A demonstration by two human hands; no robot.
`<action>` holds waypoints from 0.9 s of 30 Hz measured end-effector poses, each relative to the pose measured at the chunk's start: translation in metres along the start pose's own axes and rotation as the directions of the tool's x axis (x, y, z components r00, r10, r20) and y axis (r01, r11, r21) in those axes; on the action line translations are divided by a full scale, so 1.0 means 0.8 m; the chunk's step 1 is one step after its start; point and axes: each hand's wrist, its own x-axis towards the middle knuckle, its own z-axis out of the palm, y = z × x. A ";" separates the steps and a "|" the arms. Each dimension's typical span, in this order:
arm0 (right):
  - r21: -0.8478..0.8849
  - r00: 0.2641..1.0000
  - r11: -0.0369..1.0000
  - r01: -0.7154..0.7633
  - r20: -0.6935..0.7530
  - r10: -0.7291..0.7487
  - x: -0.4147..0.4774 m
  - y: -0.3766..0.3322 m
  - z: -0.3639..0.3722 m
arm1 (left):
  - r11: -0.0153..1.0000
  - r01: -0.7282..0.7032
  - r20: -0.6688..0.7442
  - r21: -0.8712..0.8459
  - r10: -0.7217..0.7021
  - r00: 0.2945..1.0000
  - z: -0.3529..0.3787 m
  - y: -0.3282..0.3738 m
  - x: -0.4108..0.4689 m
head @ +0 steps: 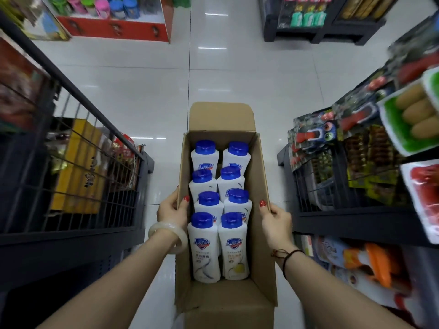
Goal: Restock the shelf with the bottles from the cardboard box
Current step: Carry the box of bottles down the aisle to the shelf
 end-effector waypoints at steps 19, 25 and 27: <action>0.027 0.984 0.984 0.175 -0.018 -0.175 -0.055 -0.336 -0.099 | 0.979 -0.157 -0.085 -0.130 0.147 0.986 -0.080 0.333 -0.071; 0.014 0.984 0.985 0.171 -0.060 -0.169 -0.020 -0.431 -0.087 | 0.979 -0.164 -0.049 -0.120 0.159 0.986 -0.090 0.429 -0.029; 0.007 0.985 0.987 0.159 -0.076 -0.158 -0.003 -0.460 -0.082 | 0.980 -0.164 -0.045 -0.111 0.160 0.986 -0.092 0.460 -0.010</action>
